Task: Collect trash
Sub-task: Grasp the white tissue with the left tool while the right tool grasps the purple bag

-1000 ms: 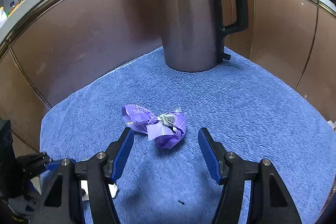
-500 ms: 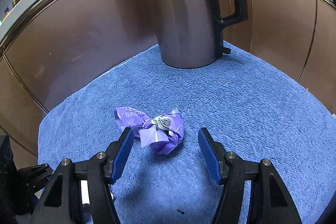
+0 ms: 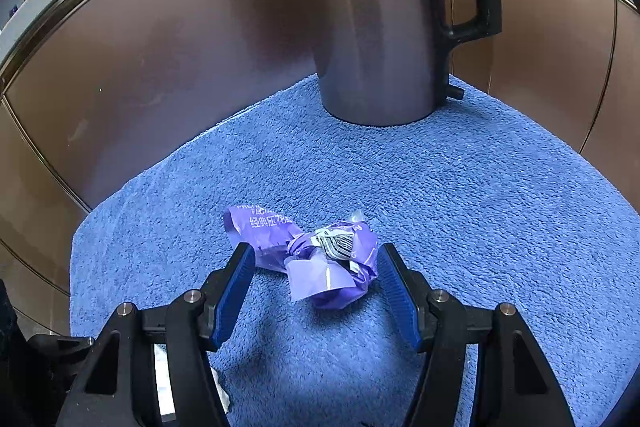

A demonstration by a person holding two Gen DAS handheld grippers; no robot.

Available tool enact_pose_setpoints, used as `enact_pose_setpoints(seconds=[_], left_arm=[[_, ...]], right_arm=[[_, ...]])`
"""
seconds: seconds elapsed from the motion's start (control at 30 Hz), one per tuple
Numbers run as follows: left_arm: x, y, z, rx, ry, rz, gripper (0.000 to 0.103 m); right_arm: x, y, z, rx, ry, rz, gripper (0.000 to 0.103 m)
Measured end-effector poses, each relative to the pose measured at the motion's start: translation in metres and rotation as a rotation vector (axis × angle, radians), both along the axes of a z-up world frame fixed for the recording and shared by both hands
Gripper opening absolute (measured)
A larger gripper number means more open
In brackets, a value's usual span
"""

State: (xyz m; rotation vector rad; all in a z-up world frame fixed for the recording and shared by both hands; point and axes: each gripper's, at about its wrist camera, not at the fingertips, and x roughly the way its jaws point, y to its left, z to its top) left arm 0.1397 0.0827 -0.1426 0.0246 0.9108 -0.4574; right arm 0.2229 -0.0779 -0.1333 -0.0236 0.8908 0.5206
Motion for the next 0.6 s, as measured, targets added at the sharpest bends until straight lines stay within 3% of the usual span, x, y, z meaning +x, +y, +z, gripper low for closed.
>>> enact_pose_setpoints(seconds=[0.07,0.27,0.43,0.6], left_arm=[[0.001,0.001,-0.001,-0.024,0.009,-0.008,0.015],[0.000,0.006,0.000,-0.049,0.016,-0.005,0.009],[-0.005,0.004,0.001,-0.032,0.005,0.000,0.008],[-0.007,0.004,0.004,-0.030,-0.005,0.022,0.008]], right_arm=[[0.000,0.001,-0.001,-0.003,0.001,0.000,0.061],[0.003,-0.002,-0.008,0.004,0.023,-0.012,0.060],[0.007,-0.003,-0.012,-0.003,0.032,-0.026,0.043],[0.005,-0.005,-0.011,-0.015,0.024,-0.032,0.036]])
